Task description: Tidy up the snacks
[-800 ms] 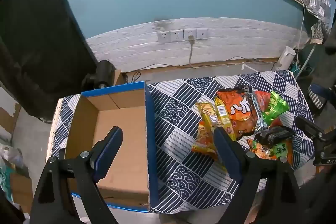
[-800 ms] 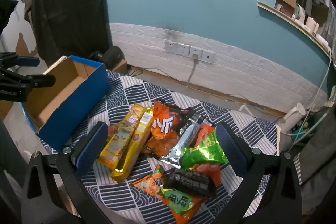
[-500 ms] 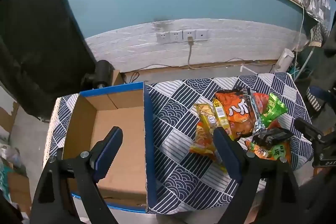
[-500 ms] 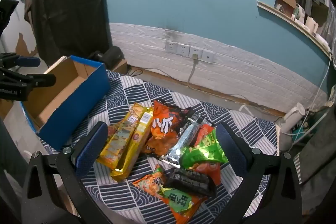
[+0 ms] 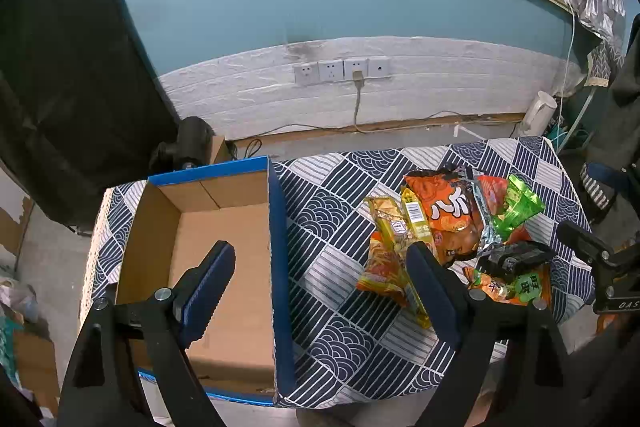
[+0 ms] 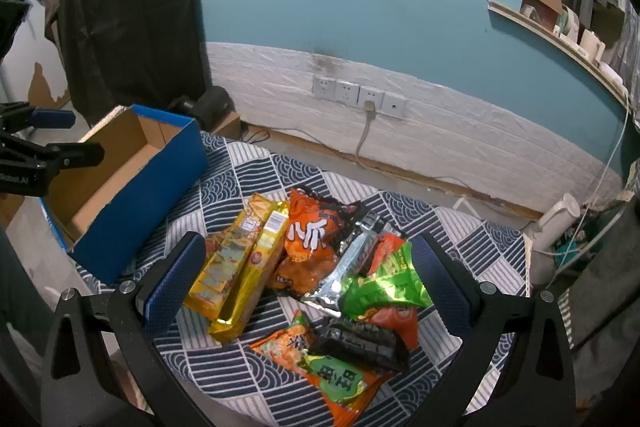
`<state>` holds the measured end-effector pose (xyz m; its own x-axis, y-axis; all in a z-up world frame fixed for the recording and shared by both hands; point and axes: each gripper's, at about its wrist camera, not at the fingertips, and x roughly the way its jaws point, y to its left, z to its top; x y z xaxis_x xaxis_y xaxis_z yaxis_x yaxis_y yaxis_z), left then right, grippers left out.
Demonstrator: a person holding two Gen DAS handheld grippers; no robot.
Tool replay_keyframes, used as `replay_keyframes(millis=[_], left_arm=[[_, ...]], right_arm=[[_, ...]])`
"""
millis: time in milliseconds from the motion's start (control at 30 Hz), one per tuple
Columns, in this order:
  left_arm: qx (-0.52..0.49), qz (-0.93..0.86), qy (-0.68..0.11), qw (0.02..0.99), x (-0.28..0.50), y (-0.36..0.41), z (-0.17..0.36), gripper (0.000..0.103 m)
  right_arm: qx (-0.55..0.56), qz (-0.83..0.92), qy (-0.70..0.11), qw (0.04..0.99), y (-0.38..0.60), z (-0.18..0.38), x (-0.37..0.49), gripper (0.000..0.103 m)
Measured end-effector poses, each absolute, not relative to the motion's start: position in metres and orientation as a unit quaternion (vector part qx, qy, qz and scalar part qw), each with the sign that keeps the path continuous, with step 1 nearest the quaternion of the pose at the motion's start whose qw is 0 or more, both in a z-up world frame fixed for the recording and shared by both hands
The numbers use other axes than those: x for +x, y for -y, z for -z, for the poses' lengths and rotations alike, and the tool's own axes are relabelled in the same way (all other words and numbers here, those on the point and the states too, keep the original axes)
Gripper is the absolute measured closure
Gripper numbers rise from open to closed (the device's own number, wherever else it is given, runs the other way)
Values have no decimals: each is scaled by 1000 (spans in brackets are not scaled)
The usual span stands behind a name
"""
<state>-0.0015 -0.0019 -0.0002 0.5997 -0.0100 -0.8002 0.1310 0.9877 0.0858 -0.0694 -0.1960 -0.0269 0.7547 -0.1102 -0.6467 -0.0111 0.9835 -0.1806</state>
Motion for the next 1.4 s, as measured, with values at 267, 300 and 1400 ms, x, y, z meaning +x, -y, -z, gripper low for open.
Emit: replay_keyframes(millis=[267, 300, 1400], left_arm=[[67, 41, -445, 892, -3, 2, 1, 14], [67, 41, -444, 892, -3, 2, 1, 14], [72, 43, -447, 891, -5, 4, 5, 14]], right_arm=[[-87, 25, -351, 932, 198, 28, -68, 2], [-87, 26, -351, 932, 198, 28, -68, 2], [-85, 29, -362, 928, 200, 29, -67, 2]])
